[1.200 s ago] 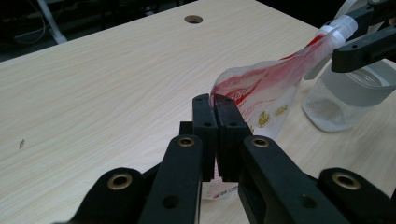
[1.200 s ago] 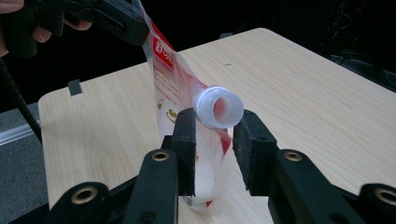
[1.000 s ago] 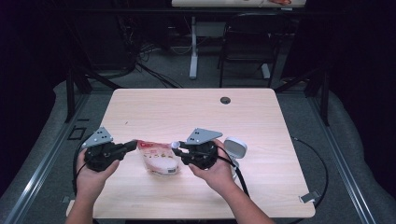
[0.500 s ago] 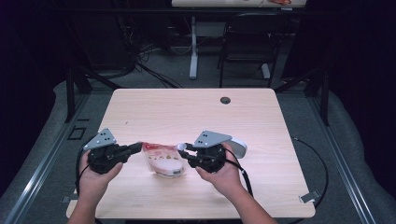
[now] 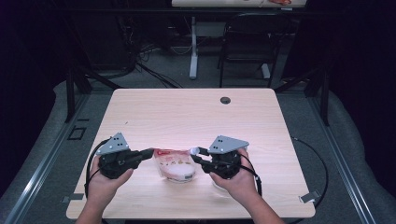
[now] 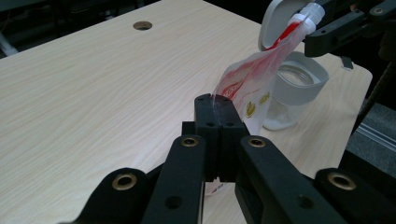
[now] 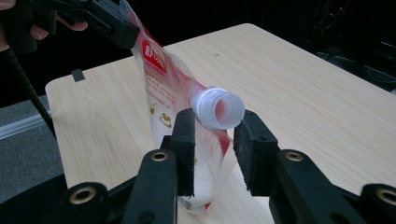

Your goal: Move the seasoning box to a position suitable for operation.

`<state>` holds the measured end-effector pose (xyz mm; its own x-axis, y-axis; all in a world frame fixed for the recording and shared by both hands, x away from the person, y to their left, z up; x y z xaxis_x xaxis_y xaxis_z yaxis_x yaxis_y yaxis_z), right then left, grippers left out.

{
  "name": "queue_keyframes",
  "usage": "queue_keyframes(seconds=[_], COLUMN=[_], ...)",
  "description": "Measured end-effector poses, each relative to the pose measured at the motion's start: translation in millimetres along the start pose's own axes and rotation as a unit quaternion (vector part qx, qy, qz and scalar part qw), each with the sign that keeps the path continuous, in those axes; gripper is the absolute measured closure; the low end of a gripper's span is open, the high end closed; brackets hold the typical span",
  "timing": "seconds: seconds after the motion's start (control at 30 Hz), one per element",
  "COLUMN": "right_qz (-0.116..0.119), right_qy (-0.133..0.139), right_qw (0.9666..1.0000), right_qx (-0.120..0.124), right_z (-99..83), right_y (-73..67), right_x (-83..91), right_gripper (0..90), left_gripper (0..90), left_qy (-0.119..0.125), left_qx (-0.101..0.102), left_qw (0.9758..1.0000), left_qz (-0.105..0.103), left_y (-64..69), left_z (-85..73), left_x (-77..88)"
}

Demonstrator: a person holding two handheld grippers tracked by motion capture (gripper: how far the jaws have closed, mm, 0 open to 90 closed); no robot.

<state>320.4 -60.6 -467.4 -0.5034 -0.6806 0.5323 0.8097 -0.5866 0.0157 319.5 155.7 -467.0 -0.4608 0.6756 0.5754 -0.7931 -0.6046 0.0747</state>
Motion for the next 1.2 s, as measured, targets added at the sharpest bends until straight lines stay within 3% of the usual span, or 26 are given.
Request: queue_keyframes(seconds=[0.3,0.47,0.73,1.2], right_qz=[0.0,-0.003,-0.003,-0.005], right_qy=[-0.013,-0.016,-0.016,-0.019], right_qw=[0.9999,0.9999,0.9999,0.9995], right_qx=[0.003,0.002,0.002,0.025], right_z=[-8.8,-12.9,-14.7,-7.4], right_y=[1.5,2.9,3.5,1.9], right_x=[6.6,6.5,7.8,14.3], right_gripper=[69.5,69.0,67.3,63.0], left_gripper=[90.0,89.9,82.4,69.3], left_qy=[-0.012,-0.003,0.0,0.002], left_qx=[0.0,0.009,0.009,0.011], left_qw=[0.9998,0.9995,0.9995,0.9994], left_qz=[-0.015,-0.029,-0.03,-0.034], left_y=[6.0,7.2,8.7,6.6], left_z=[-5.3,-5.7,-5.8,-6.0], left_x=[-9.0,-9.9,-10.6,-7.1])
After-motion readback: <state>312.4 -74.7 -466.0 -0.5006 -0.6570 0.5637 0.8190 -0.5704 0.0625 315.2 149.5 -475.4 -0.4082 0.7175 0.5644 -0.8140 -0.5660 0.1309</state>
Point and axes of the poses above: each handheld gripper's, and its own axes: x roughly backward along the jaws, z roughly out of its top, y roughly to its right, the point moved 7 cm from there along -x, roughly forward along the jaws, and after that the axes turned 4 degrees about -y, right-handed, at the moved point
